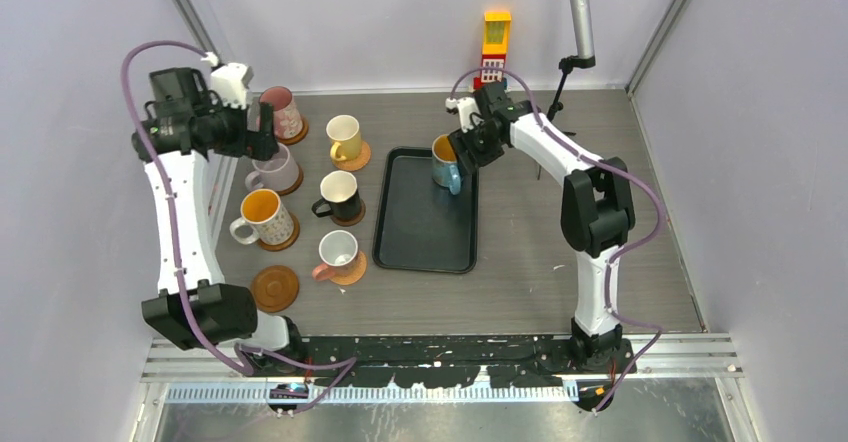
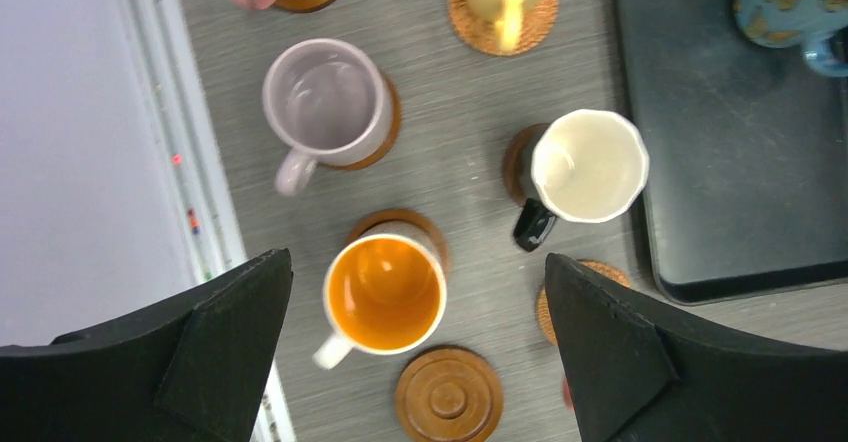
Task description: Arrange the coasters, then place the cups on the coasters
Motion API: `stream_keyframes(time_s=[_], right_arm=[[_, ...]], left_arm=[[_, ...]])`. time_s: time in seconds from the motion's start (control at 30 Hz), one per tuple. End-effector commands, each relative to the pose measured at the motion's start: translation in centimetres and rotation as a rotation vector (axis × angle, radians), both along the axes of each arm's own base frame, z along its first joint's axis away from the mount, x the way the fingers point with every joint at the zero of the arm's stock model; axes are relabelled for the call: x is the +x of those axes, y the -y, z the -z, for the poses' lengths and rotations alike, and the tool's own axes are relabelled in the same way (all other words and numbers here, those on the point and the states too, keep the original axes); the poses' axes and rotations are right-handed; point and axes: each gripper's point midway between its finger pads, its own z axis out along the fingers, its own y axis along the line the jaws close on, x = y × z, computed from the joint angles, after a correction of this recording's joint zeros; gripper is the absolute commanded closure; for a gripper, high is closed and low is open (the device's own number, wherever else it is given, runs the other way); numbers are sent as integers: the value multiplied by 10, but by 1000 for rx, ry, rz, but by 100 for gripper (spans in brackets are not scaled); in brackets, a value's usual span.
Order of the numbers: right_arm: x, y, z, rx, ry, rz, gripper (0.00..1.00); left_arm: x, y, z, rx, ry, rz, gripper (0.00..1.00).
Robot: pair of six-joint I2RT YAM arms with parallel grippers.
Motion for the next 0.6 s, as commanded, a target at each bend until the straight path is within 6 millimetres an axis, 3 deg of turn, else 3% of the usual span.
stream_keyframes(time_s=[0.0,0.13,0.17,0.3,0.43,0.57], right_arm=[[-12,-42,-16,69,29,-43,38],[-27,-67,-26,122,16,-50,38],[-32,-72,-29,142,5,-53,38],[-43,-79,-51,217,-22,-18,38],[-46,-58,-78,249,-3,42,37],[-58,-23,-98,265,-19,116,35]], left_arm=[[18,34,-12,-3,42,23,0],[29,76,1,14,31,104,0],[31,100,5,17,29,156,0],[36,162,24,8,8,284,0],[41,222,39,10,-7,401,0],[46,264,64,48,-60,462,0]])
